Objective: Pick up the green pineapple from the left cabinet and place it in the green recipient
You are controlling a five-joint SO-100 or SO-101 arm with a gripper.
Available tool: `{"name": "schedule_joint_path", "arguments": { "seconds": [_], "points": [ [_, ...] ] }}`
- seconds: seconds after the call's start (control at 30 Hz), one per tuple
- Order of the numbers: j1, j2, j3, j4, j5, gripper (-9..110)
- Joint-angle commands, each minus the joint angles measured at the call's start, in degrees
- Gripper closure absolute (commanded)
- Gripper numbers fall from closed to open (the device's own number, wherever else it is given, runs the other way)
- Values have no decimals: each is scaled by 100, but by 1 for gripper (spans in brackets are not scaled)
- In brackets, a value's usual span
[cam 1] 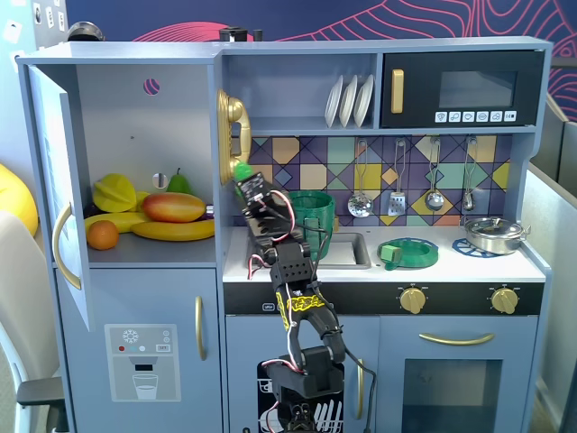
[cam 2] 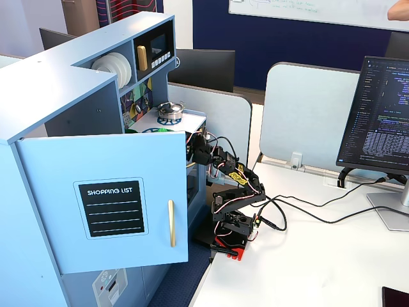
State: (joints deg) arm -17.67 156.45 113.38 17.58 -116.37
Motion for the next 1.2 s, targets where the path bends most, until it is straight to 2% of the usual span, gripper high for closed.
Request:
{"name": "schedule_joint_path", "arguments": {
  "seconds": [0.0,0.17,0.4,0.77,1.17],
  "points": [
    [914,-229,-993,387,246,101],
    [1617,-914,-1635,615,360,101],
    [2127,-2092,-2206,352,396,101],
    [2180,-4148,-3560,97,703,101],
    [2057,-5643,-4772,141,694,101]
  ]
}}
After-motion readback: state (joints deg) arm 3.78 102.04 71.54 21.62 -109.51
